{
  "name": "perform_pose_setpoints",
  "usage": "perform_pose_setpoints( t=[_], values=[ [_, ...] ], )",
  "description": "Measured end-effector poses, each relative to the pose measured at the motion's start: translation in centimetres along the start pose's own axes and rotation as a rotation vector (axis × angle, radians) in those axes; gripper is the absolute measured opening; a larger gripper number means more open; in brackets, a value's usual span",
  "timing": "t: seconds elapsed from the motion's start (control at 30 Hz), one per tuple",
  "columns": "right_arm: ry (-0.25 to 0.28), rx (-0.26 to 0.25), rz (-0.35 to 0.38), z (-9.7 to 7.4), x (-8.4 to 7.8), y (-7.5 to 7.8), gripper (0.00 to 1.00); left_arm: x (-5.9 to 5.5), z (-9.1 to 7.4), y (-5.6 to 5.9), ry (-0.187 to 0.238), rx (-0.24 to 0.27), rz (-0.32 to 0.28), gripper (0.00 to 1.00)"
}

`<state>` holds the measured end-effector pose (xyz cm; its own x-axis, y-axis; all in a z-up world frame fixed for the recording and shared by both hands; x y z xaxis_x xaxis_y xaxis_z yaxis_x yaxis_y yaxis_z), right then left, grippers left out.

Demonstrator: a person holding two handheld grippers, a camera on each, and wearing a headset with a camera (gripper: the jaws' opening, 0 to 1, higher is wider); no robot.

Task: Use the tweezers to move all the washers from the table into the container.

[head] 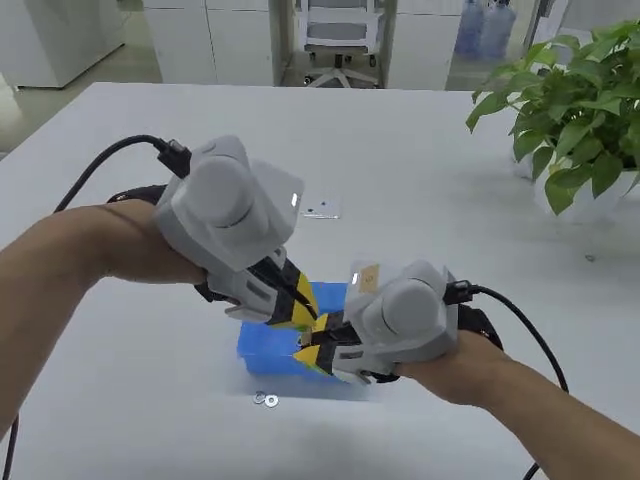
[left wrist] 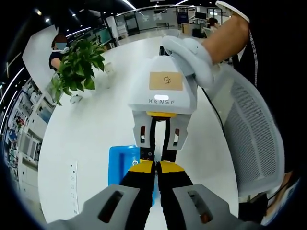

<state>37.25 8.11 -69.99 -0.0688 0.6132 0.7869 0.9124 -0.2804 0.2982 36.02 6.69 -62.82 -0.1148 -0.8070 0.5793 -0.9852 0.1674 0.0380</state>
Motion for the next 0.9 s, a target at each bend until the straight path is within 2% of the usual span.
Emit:
perform_pose_setpoints(
  t=[0.47,0.9],
  values=[
    [0.021,-0.040,-0.015,0.2,0.6,2.6,0.10,0.7,-0.7,-2.0,-0.008,0.029,0.034,0.06],
    [0.033,-0.052,-0.045,1.9,0.2,4.6,0.10,-0.3,-0.7,-4.3,-0.007,0.047,0.036,0.06]
  ],
)
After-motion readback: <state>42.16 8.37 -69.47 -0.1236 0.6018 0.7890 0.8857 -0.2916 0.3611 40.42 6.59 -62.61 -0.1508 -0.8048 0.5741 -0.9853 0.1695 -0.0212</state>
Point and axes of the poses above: the centre of the closed fingertips' face, and the gripper's own axes: z roughly forward along the fingers, y roughly to its right, x roughly out of its top, the point moved 2 cm from there along -z, roughly backward along the fingers, and after that the axes turned 14 degrees about -x, right-handed, at the moved point
